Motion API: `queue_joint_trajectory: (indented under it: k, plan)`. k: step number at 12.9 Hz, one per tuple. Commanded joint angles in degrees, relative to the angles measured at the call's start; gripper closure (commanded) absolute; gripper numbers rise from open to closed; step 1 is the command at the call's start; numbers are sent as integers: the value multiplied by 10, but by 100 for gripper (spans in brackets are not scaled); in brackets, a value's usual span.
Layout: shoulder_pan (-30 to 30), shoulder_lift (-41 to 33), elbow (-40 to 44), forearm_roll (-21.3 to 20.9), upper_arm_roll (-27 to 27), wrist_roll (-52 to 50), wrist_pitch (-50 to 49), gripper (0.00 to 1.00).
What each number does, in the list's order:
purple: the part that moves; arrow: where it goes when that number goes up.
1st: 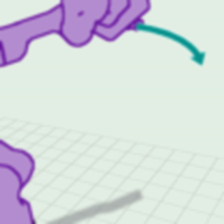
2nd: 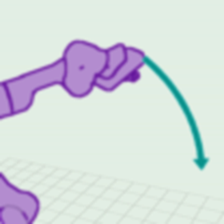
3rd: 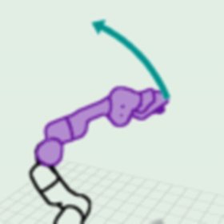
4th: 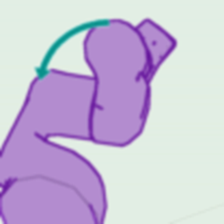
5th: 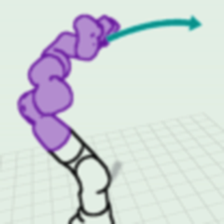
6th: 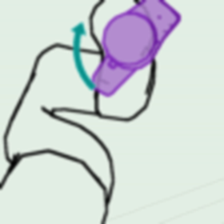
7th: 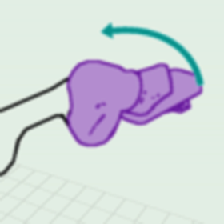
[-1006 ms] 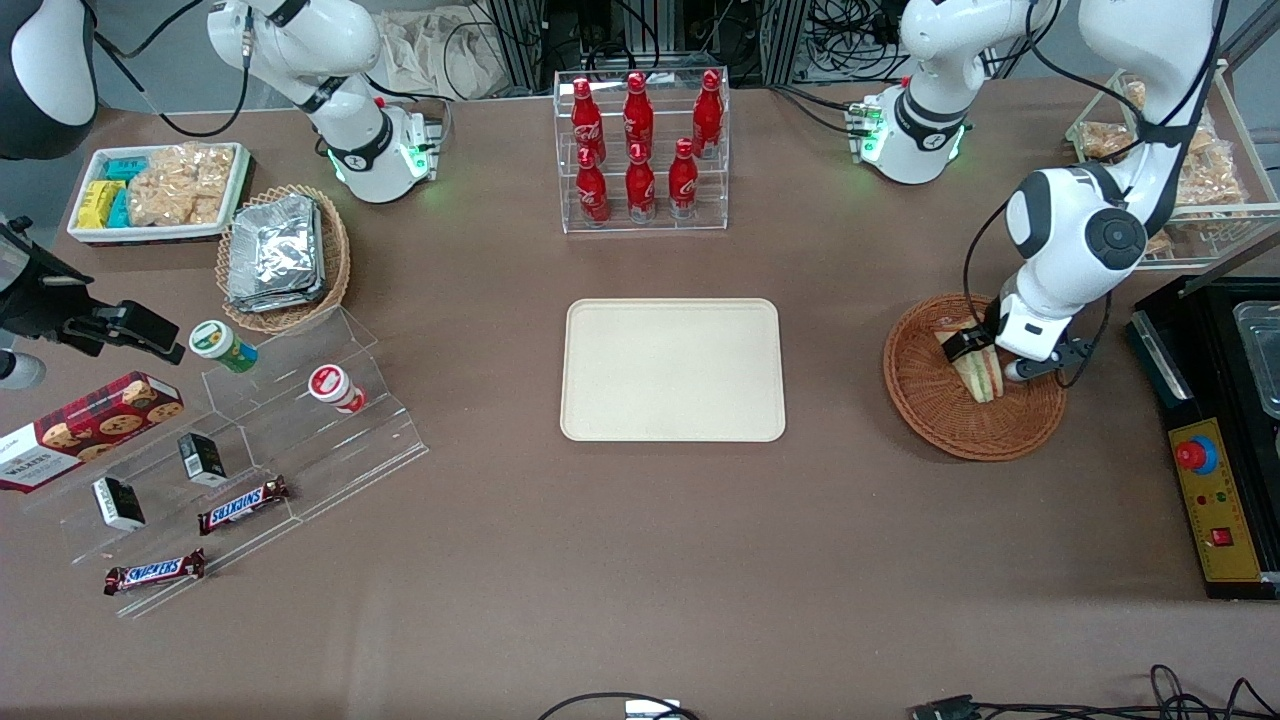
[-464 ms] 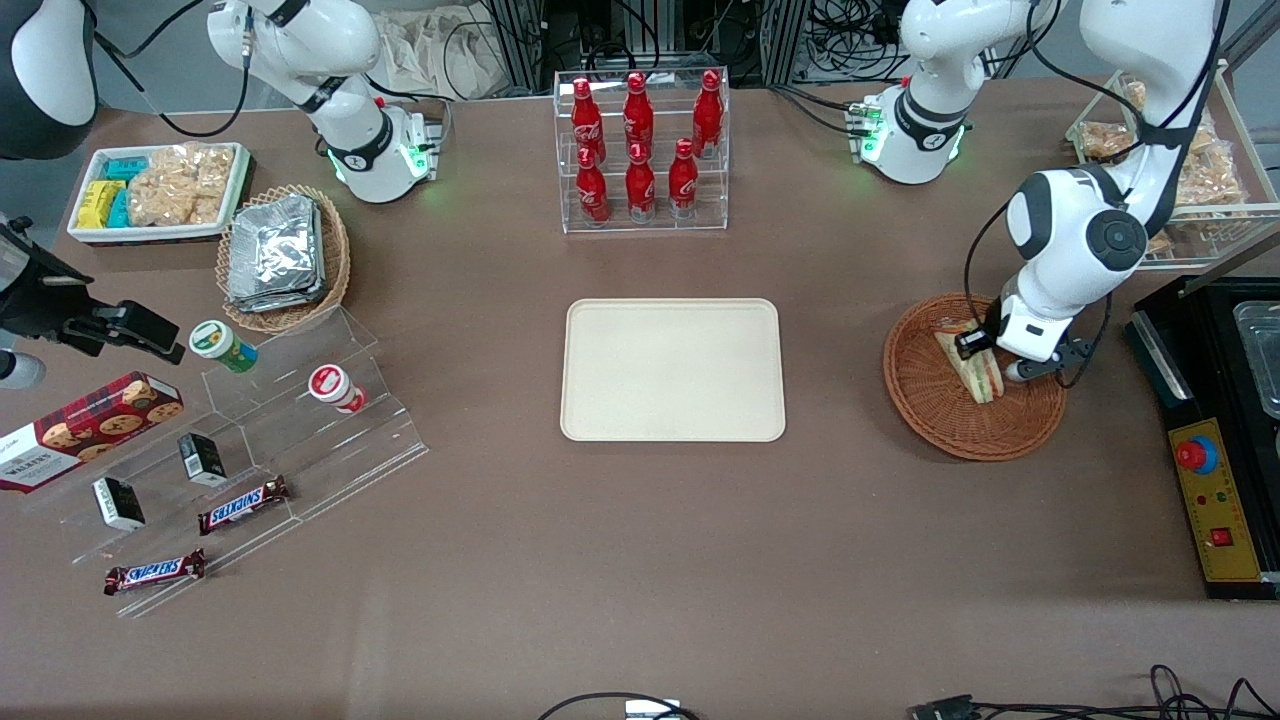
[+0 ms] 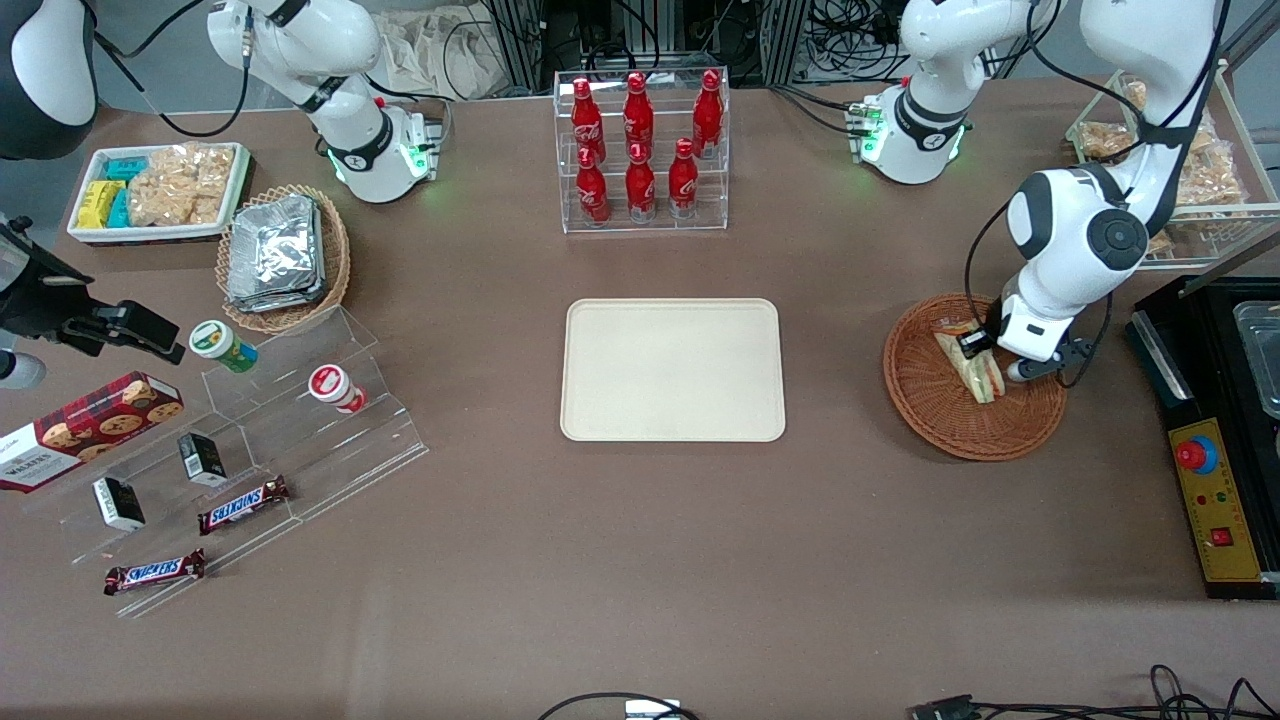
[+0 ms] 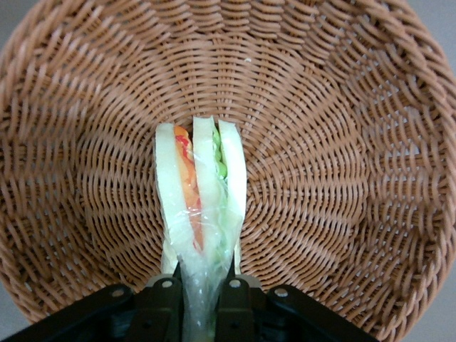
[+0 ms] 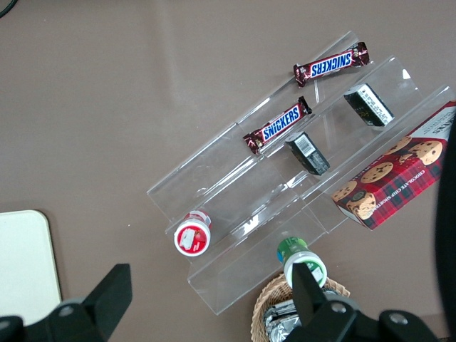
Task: Place sandwich from basket to tray
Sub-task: 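Lift the sandwich up out of the basket with the left gripper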
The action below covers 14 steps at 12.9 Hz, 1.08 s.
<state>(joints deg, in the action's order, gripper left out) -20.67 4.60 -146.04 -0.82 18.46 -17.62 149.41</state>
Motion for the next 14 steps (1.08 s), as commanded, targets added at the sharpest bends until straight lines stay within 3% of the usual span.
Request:
queue_joint_trajectory:
  k: [1, 4, 6, 9, 12, 14]
  plan:
    - [-2, -55, 23, -5, -1, -3, -79, 100]
    - [2, -68, 166, -4, 3, -16, -278, 100]
    - [5, -35, 318, -4, 8, -27, -439, 100]
    - [7, 29, 511, -3, 38, -70, -580, 100]
    - [39, 48, 572, -4, 68, -151, -631, 100]
    - [102, 55, 570, -5, 69, -228, -628, 100]
